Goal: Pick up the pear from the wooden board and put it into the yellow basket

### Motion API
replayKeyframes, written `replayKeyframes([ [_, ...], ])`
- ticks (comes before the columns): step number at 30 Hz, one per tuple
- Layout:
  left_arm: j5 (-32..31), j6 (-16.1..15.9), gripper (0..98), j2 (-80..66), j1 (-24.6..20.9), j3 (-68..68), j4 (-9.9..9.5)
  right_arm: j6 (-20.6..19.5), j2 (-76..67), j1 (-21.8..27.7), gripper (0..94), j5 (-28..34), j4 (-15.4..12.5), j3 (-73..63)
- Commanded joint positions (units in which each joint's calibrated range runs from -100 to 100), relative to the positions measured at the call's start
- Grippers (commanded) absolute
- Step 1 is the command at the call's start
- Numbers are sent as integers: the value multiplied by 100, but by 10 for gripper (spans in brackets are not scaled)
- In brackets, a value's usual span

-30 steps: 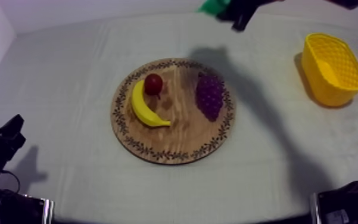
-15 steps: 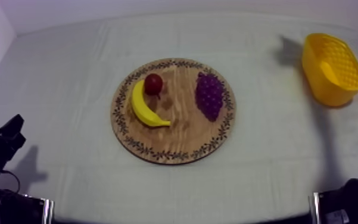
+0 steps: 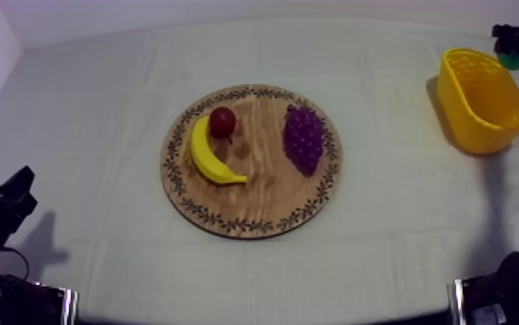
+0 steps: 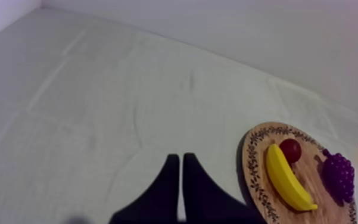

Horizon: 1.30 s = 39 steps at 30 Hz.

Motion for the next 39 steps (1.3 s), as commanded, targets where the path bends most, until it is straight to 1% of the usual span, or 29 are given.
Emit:
replayKeyframes([
  [1,1,1,1,0,1,2,-2,112,36,16,468,40,-49,157],
  [6,1,1,1,0,1,2,-2,378,104,55,467,187,-260,490],
  [13,1,0,1,0,1,2,-2,607,209,20,470,313,-409,869],
  [24,1,-1,1,0,1,2,-2,802,357,-56,485,272,-521,971],
  [33,1,0,1,0,1,2,-2,1034,386,-79,588,187,-663,994],
  [36,1,1,1,0,1,2,-2,1247,371,-69,623,173,-822,1008],
  [39,1,1,1,0,1,2,-2,1444,332,-53,631,152,-977,1034],
])
